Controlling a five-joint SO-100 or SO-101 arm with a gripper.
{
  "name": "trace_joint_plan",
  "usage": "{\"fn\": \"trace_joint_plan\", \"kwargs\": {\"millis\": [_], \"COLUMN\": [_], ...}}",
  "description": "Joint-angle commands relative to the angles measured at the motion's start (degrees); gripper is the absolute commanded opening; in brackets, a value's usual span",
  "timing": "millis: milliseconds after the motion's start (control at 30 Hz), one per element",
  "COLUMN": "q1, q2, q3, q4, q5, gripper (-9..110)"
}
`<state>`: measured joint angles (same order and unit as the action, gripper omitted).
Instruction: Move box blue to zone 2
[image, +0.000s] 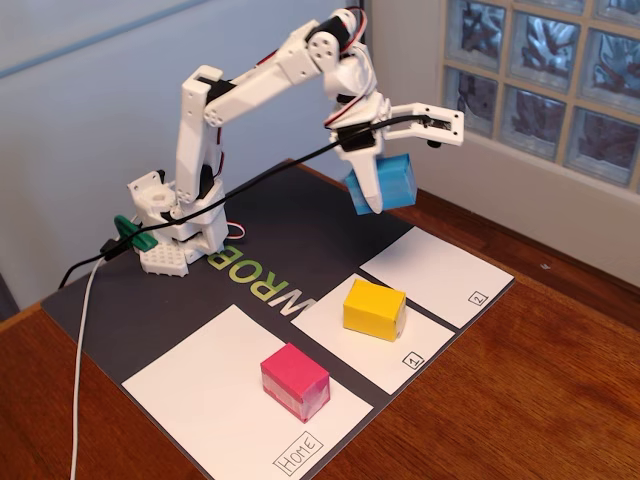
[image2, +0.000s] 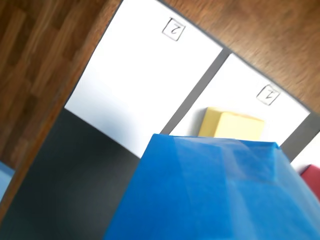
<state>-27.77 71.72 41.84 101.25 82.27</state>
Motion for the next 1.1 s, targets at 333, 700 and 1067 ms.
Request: {"fn": "trace_joint_plan", "kwargs": {"millis": [333, 700, 1067], "q1": [-4.6, -7.9, -7.9], "q2": [-4.6, -10.5, -17.8], "q3": [-1.2, -1.1, -1.2], "q4": [7.7, 3.3, -1.3], "q5": [4.9, 16.1, 25.8], "gripper": [-1, -1, -1]}}
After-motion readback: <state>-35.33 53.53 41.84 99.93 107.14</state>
